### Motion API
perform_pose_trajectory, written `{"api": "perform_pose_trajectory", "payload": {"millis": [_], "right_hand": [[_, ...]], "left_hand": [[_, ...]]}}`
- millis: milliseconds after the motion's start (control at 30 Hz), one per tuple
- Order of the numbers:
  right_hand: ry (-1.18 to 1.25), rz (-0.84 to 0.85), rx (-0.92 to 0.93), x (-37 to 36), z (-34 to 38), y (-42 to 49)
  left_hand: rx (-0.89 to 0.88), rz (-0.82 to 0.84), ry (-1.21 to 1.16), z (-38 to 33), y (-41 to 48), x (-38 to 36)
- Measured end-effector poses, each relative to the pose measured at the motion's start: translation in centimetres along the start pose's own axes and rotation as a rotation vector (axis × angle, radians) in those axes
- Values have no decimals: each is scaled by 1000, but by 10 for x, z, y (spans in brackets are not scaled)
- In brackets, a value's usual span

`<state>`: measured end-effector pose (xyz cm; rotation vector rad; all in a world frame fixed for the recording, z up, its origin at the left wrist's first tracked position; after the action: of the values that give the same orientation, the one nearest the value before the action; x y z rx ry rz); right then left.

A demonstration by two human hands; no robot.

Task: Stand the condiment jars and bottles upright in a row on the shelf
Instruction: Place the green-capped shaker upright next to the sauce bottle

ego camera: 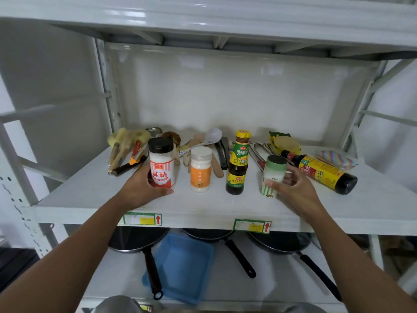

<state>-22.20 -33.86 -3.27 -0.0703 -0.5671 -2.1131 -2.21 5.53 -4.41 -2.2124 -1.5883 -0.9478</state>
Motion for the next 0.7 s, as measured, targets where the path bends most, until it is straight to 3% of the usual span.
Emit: {"api": "perform_pose_trajectory", "payload": {"millis": [400,700], "right_hand": [[-305,-26,40,-4,8,-2],[-199,-12,31,-6,4,-5]], "left_hand": [[-23,-5,27,-5,3,0],[-12,2,1,2,1,0]]}}
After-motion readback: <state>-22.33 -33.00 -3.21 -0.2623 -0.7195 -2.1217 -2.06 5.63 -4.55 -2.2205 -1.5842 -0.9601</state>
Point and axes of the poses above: each hand's wrist, its own y-axis towards the middle knuckle, its own x-axis out of the back of the hand, z = x × y, the point moved 4 cm from there along y, towards the middle knuckle, and after that the axes turned 8 degrees about x, right-handed, at the moved point
